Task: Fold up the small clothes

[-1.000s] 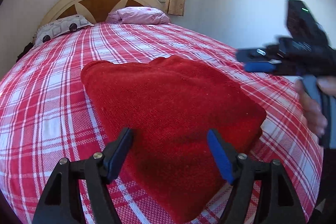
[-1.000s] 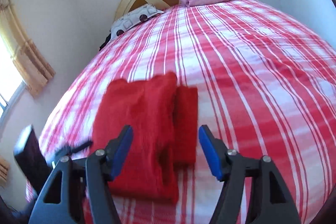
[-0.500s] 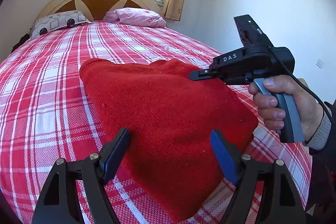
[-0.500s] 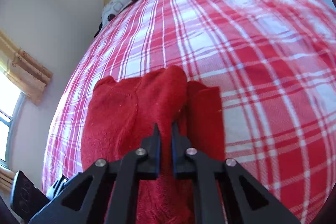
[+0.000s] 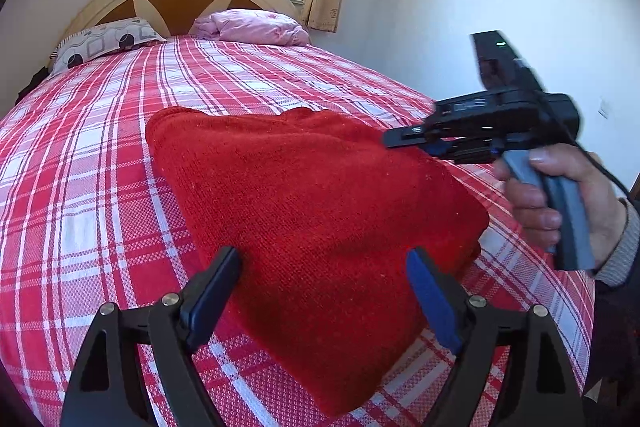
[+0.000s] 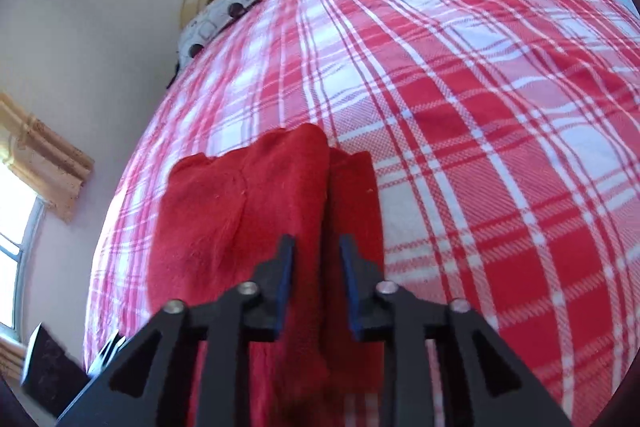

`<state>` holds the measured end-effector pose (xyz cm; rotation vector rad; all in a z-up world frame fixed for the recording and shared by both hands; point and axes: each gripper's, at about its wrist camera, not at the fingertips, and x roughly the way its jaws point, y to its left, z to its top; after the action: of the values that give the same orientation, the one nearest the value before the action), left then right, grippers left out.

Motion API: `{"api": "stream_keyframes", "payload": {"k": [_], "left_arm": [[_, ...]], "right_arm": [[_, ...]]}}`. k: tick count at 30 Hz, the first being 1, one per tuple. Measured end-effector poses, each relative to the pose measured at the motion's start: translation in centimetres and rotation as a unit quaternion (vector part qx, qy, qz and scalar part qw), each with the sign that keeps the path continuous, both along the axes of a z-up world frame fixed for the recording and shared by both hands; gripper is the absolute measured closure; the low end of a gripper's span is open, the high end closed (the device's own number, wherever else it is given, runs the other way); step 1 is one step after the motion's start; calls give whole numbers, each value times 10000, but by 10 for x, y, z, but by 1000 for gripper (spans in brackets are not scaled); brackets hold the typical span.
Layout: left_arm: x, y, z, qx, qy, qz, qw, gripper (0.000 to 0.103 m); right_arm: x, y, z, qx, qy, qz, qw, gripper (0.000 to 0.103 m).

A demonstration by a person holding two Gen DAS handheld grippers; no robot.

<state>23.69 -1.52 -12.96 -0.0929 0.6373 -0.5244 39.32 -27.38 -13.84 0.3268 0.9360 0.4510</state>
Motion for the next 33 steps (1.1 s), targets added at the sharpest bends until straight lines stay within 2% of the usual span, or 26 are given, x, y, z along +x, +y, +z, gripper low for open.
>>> {"api": "stream_keyframes", "payload": {"k": [6,10,12,13,14,15,25,29,33], "left_arm": [[3,-1,-1,69,55,69,9999,17],[6,-1,-3,124,95,106,9998,15],[6,-2,-4,152,137,131,9997,13],[7,-1,-4,160,166,148,9996,12],[8,-1,-5,163,202,169,9995,12],[9,0,-6,158,236,182,9994,11],[9,2,-9,124,363,205,9991,11],[10,-1,-11,223,446,167,9986,11],[13,-1,-14,278,569,199,9978,11]], "right_arm": [[-64,-3,14,-274,-330,528,9977,71],[-90,3,7,-349,-284,813,9957,71],[-90,7,-1,-484,-214,812,9953,71],[-91,7,-3,-503,-222,818,9951,75],[-92,9,-6,-518,-226,831,9949,88],[-92,10,-7,-614,-224,835,9944,93],[-112,5,3,-941,-326,839,9915,95],[-101,-2,-23,-1098,-5,627,9920,95],[-97,-6,-25,-860,-11,585,9946,93]]}}
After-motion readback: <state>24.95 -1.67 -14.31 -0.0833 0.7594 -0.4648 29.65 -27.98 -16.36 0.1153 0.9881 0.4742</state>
